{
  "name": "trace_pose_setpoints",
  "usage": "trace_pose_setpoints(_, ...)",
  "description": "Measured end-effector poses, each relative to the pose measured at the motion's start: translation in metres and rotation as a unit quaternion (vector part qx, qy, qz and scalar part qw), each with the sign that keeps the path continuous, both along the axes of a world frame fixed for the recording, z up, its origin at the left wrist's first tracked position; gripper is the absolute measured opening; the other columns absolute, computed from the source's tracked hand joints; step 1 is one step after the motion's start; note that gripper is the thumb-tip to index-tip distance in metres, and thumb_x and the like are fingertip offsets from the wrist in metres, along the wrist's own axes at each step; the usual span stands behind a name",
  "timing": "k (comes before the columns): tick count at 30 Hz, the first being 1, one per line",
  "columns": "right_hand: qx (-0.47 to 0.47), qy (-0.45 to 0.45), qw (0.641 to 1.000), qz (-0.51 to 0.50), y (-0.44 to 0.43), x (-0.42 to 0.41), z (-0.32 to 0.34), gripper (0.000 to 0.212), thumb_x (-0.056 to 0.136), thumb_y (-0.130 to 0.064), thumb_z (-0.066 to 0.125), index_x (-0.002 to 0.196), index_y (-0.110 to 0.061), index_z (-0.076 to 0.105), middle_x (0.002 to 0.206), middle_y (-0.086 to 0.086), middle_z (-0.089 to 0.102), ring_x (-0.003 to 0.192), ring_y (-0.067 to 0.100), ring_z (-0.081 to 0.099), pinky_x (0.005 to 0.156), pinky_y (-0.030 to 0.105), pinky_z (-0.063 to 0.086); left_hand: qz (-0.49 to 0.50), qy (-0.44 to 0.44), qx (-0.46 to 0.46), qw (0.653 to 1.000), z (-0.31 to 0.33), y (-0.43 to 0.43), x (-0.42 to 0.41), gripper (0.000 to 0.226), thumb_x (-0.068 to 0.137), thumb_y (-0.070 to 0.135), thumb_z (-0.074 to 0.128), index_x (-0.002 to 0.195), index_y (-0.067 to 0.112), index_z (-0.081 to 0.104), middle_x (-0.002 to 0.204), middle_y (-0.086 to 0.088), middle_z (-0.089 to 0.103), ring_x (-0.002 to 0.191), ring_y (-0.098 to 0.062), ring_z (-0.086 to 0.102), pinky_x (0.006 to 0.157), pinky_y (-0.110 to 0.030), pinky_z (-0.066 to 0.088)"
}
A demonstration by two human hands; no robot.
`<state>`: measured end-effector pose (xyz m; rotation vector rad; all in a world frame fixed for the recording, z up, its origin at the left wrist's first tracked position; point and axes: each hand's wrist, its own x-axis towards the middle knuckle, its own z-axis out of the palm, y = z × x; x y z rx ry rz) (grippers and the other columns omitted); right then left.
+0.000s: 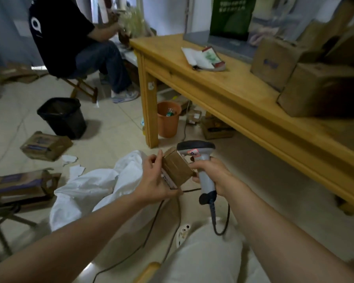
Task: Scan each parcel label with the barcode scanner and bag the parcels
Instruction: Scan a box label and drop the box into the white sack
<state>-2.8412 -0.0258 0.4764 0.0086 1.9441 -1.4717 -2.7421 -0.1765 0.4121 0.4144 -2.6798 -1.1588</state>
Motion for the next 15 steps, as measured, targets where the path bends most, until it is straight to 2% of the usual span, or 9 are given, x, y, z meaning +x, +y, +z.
trace_pose_setpoints(2,-0.045,0.013,0.999,-0.017,0.006,0.008,0.006,0.02,0.079,-0.009,0.072,0.094,-0.016,0.061,0.103,0.012,0.067,0.098,0.027,0.064,0.092,0.041,0.053,0.031,0.016,0.098,0.995,0.022,0.006,0.004,0.113,0.055,0.074,0.063,0.148,0.025,0.022,0.128,0.005,0.021,0.124,-0.01,0.024,0.108,-0.022,0.029)
trace_pose_setpoints(4,-0.09,0.019,0.995,-0.047,0.008,0.013,0.009,0.026,0.078,-0.007,0.073,0.102,-0.012,0.064,0.107,0.012,0.069,0.099,0.024,0.065,0.089,0.037,0.054,0.115,0.031,0.241,0.963,0.039,0.007,0.002,0.095,0.062,0.082,0.058,0.134,0.022,0.043,0.129,-0.001,0.032,0.125,-0.021,0.04,0.106,-0.037,0.042)
trace_pose_setpoints(6,-0.13,0.011,0.988,-0.083,0.008,0.018,0.011,0.032,0.075,-0.004,0.075,0.105,-0.009,0.066,0.107,0.011,0.071,0.099,0.024,0.066,0.09,0.039,0.054,0.184,-0.018,0.338,0.923,0.053,0.003,-0.003,0.093,0.058,0.085,0.059,0.123,0.02,0.053,0.13,-0.006,0.048,0.116,-0.026,0.054,0.101,-0.045,0.048)
trace_pose_setpoints(7,-0.148,0.007,0.985,-0.094,0.007,0.022,0.011,0.028,0.074,-0.002,0.074,0.1,-0.01,0.068,0.105,0.011,0.072,0.099,0.025,0.067,0.091,0.04,0.054,0.192,-0.049,0.365,0.91,0.058,0.0,-0.003,0.084,0.061,0.079,0.063,0.119,0.019,0.054,0.125,-0.007,0.056,0.109,-0.026,0.06,0.098,-0.046,0.05)
trace_pose_setpoints(9,-0.171,0.0,0.98,-0.105,0.005,0.029,0.01,0.022,0.073,0.003,0.073,0.085,-0.015,0.072,0.101,0.011,0.073,0.099,0.027,0.067,0.091,0.042,0.053,0.185,-0.087,0.41,0.889,0.064,-0.008,-0.002,0.062,0.075,0.058,0.069,0.118,0.014,0.054,0.114,-0.009,0.065,0.099,-0.025,0.065,0.095,-0.043,0.052)
trace_pose_setpoints(10,-0.18,-0.005,0.978,-0.107,0.005,0.033,0.01,0.023,0.073,0.005,0.071,0.082,-0.016,0.072,0.1,0.011,0.073,0.098,0.027,0.067,0.09,0.041,0.054,0.183,-0.1,0.415,0.886,0.066,-0.013,0.0,0.058,0.079,0.05,0.07,0.12,0.012,0.054,0.11,-0.009,0.066,0.097,-0.025,0.066,0.093,-0.041,0.054)
trace_pose_setpoints(15,-0.201,-0.016,0.975,-0.092,0.005,0.045,0.003,0.02,0.077,0.003,0.07,0.09,-0.013,0.069,0.1,0.009,0.074,0.097,0.024,0.068,0.086,0.038,0.055,0.153,-0.133,0.392,0.897,0.068,-0.036,0.015,0.043,0.084,0.029,0.07,0.119,0.009,0.056,0.113,-0.012,0.062,0.103,-0.027,0.062,0.082,-0.036,0.054)
